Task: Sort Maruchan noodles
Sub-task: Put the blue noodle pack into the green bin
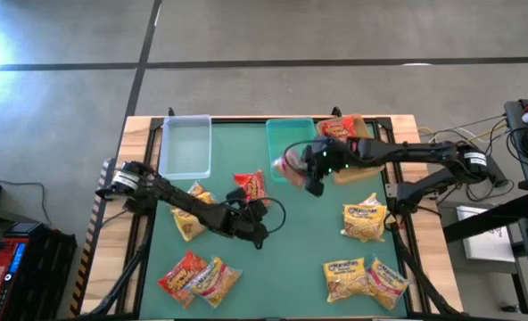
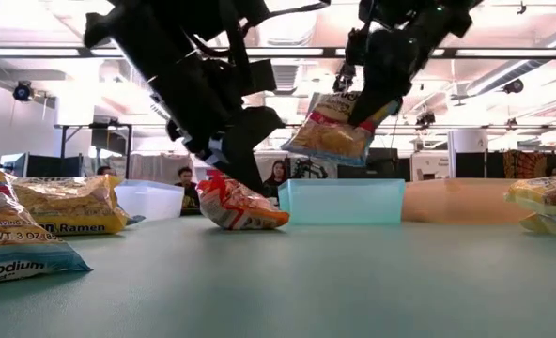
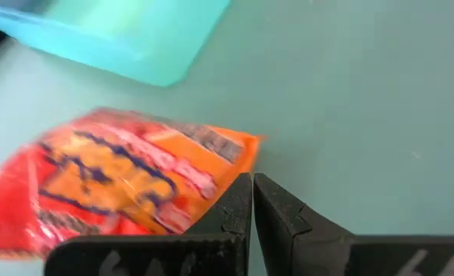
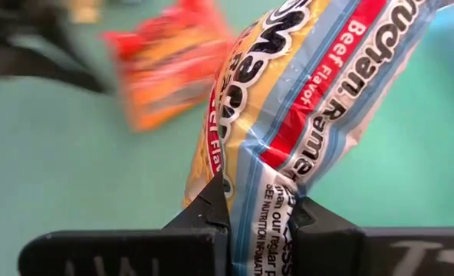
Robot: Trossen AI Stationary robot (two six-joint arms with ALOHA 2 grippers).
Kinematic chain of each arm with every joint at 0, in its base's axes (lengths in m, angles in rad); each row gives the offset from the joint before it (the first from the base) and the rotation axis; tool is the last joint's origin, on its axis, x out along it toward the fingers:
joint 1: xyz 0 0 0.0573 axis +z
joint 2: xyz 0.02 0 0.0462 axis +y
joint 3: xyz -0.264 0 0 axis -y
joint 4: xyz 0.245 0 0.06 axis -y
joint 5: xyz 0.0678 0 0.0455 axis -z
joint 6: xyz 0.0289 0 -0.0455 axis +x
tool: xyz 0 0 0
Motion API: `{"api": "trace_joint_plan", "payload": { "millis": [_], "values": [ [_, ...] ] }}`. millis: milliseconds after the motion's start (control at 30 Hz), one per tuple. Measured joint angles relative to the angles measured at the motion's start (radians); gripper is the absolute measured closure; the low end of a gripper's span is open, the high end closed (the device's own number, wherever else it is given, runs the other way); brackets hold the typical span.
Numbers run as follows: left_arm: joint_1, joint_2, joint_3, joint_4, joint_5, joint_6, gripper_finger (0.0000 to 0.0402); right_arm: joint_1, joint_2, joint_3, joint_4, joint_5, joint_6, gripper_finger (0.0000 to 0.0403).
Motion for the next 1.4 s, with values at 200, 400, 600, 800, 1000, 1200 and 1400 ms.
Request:
{"api": "trace_joint_plan", "payload": {
  "millis": [200,400,600,800,1000,1200,1400],
  "values": [
    [0.051,-0.020,0.001,-0.047,0.001,0.061,0.0401,-0.133,0.038,0.085,-0.042,0.139,-0.256,0.0374],
    [0.097,-0.036,0.001,-0.066,0.002,0.110,0.0401,-0.248,0.143,0.157,-0.066,0.139,-0.529,0.0374],
    [0.136,-0.048,0.001,-0.089,0.003,0.149,0.0402,-0.323,0.293,0.202,-0.075,0.159,-0.671,0.0374],
    [0.158,-0.068,0.001,-0.131,0.003,0.143,0.0402,-0.383,0.412,0.256,-0.061,0.100,-0.743,0.0374],
    [0.164,-0.071,0.001,-0.164,0.008,0.136,0.0402,-0.406,0.484,0.299,-0.027,0.068,-0.735,0.0373],
    [0.165,-0.071,0.001,-0.185,0.033,0.106,0.0402,-0.419,0.528,0.344,-0.001,0.099,-0.681,0.0342],
    [0.165,-0.071,0.000,-0.232,0.062,0.049,0.0402,-0.419,0.533,0.381,-0.001,0.104,-0.647,0.0301]
  ]
}}
